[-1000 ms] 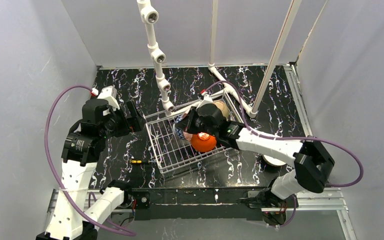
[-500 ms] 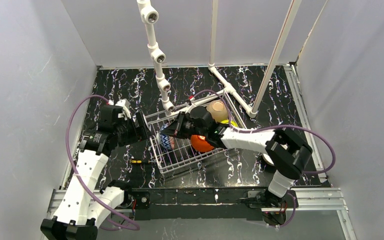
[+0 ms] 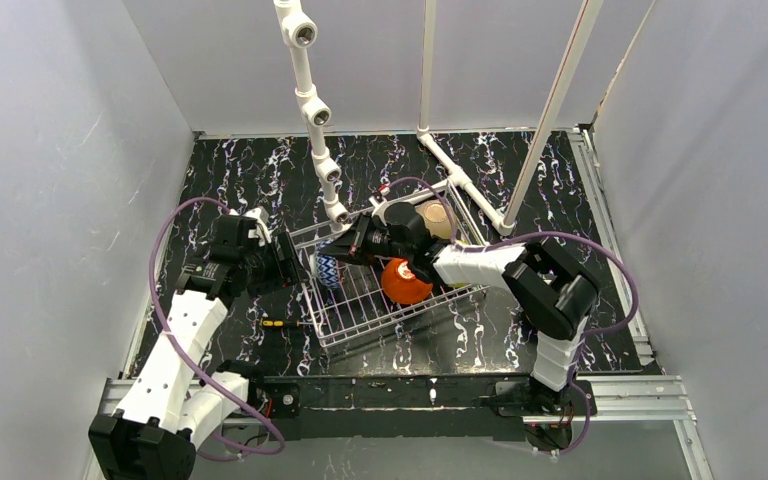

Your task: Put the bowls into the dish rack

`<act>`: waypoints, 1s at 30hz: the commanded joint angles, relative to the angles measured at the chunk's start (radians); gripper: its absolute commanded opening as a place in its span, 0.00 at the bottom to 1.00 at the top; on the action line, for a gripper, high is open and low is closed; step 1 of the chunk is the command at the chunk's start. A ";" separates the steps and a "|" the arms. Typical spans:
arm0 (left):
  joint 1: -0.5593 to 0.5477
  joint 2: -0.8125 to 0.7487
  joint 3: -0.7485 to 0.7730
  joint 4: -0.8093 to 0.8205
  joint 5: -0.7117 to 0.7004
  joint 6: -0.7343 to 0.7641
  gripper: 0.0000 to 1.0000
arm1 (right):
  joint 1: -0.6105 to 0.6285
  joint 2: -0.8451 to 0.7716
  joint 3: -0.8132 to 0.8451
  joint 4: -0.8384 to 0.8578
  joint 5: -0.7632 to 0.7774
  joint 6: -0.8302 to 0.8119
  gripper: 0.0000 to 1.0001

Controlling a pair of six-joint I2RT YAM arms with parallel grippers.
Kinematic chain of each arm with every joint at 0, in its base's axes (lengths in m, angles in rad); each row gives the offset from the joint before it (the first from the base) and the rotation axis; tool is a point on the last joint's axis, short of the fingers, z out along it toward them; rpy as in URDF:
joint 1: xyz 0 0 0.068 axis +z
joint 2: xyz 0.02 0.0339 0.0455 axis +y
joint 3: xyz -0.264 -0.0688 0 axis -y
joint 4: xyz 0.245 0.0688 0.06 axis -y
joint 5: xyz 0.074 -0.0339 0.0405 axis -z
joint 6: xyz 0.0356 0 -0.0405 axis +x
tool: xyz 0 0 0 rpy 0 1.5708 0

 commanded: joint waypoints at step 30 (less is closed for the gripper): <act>0.004 0.050 -0.023 0.027 -0.007 0.033 0.63 | -0.071 -0.018 -0.036 -0.101 0.052 -0.033 0.38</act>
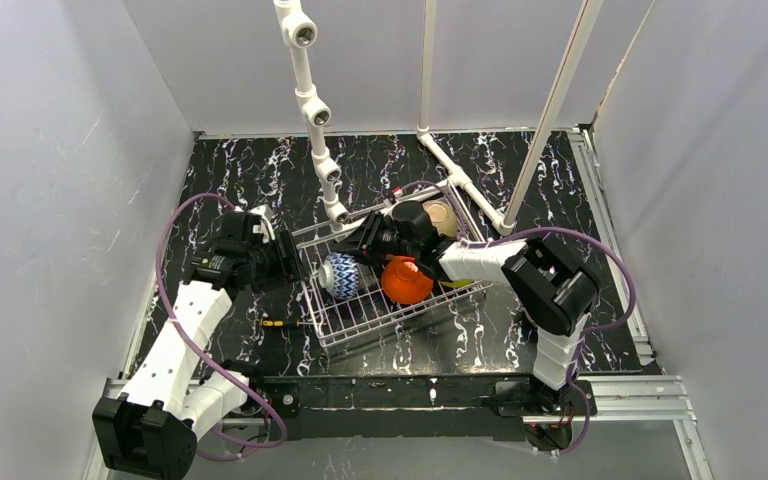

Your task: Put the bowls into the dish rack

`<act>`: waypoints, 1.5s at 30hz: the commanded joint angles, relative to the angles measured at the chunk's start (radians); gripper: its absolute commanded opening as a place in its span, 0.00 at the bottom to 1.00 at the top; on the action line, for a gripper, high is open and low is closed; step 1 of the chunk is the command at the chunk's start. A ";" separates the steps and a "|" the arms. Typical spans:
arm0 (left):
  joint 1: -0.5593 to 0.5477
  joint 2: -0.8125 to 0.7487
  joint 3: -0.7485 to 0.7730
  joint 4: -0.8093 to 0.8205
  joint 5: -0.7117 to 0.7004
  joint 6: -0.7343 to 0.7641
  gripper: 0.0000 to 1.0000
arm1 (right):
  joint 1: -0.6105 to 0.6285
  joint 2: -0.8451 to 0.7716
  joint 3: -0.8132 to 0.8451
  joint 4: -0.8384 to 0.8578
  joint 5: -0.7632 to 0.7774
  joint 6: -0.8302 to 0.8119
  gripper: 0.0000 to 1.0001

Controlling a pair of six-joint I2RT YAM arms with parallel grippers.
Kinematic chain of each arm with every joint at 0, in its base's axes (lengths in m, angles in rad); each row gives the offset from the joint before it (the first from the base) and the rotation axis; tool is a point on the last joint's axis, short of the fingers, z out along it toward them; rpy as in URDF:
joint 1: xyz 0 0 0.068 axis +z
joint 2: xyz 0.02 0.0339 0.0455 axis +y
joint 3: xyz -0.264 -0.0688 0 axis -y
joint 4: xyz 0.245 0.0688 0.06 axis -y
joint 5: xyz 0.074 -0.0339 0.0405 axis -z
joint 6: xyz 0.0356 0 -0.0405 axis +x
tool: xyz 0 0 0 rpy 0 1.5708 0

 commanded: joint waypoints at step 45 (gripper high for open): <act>0.004 -0.011 -0.002 -0.014 -0.007 0.009 0.66 | 0.271 -0.218 0.178 -0.773 0.581 -0.881 0.62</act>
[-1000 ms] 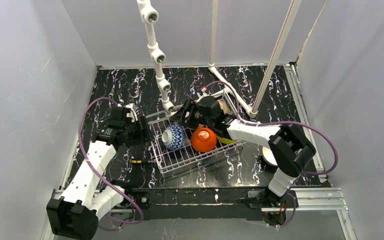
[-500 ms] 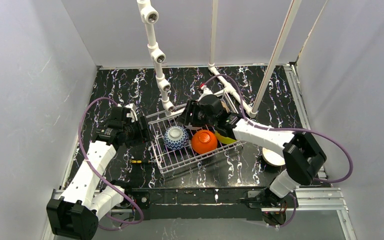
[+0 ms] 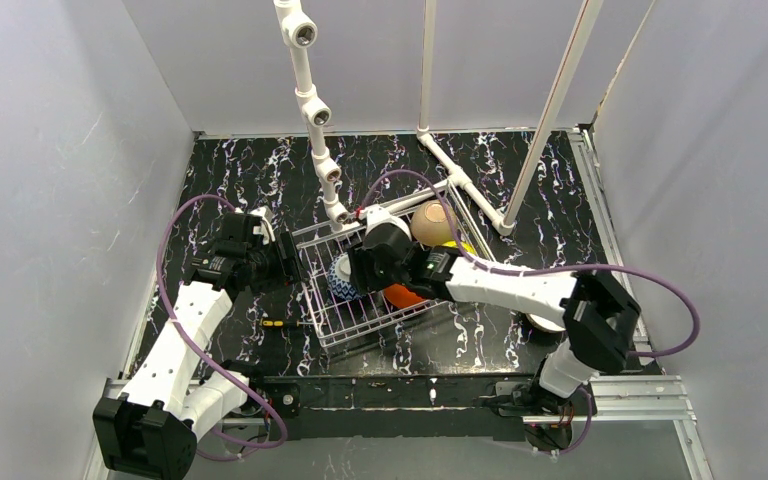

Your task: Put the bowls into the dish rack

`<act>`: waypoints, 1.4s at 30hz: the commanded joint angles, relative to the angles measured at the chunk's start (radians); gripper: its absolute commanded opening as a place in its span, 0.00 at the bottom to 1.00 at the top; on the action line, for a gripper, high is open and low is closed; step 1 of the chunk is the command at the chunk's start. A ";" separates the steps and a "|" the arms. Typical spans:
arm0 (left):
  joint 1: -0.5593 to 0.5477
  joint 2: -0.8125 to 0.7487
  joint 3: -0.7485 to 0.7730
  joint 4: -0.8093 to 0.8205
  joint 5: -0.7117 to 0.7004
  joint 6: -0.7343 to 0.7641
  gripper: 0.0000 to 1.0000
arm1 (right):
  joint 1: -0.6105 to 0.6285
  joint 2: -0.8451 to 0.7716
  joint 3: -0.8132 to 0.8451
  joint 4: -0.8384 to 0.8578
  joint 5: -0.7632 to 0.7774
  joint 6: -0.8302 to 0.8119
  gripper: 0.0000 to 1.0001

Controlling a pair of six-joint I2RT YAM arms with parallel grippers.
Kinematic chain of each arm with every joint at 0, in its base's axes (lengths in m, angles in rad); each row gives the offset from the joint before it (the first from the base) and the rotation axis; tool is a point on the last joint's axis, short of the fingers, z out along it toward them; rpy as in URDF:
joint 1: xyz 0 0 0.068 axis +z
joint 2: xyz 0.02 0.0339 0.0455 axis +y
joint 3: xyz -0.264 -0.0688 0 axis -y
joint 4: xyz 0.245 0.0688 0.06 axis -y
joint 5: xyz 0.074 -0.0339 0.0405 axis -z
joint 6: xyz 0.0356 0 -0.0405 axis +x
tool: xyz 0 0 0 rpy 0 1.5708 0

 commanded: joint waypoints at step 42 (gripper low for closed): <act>0.004 -0.049 0.067 -0.076 -0.028 0.032 0.69 | 0.025 -0.023 0.098 0.031 0.229 0.040 0.65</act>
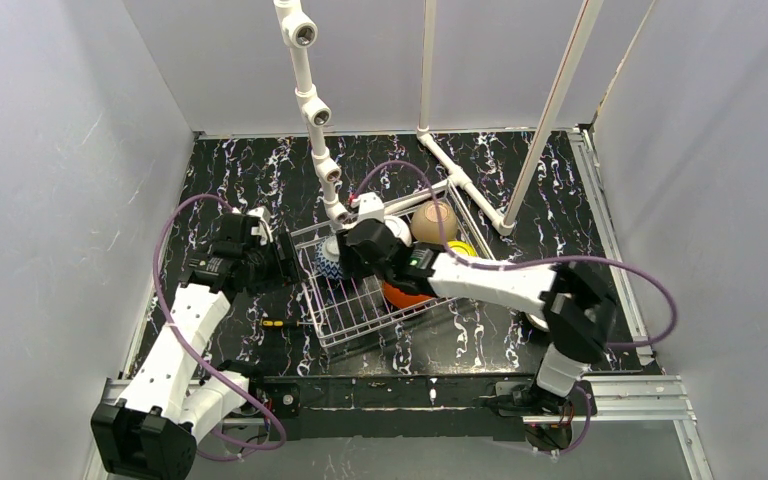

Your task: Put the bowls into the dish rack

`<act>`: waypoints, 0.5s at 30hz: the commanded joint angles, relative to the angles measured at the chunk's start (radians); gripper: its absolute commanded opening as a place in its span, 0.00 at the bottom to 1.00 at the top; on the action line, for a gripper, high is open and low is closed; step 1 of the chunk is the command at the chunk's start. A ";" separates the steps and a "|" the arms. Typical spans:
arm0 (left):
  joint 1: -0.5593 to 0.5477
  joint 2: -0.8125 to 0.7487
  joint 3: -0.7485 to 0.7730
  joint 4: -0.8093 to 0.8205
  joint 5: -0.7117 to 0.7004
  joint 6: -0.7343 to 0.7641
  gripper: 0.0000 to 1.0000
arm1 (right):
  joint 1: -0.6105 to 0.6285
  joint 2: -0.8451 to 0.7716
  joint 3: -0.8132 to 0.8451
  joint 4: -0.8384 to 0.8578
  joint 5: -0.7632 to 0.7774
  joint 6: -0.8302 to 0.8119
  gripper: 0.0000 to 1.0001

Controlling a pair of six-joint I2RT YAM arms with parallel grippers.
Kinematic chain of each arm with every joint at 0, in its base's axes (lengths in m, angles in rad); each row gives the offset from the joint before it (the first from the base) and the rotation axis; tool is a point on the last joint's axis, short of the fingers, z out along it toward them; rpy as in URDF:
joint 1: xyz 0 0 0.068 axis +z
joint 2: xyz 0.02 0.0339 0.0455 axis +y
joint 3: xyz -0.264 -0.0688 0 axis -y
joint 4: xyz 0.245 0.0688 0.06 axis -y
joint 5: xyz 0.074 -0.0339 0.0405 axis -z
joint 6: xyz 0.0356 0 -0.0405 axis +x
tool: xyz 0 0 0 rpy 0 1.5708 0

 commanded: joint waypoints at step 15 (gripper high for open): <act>0.004 -0.095 0.102 -0.077 -0.009 0.024 0.74 | -0.148 -0.444 0.046 -0.920 0.595 0.232 0.55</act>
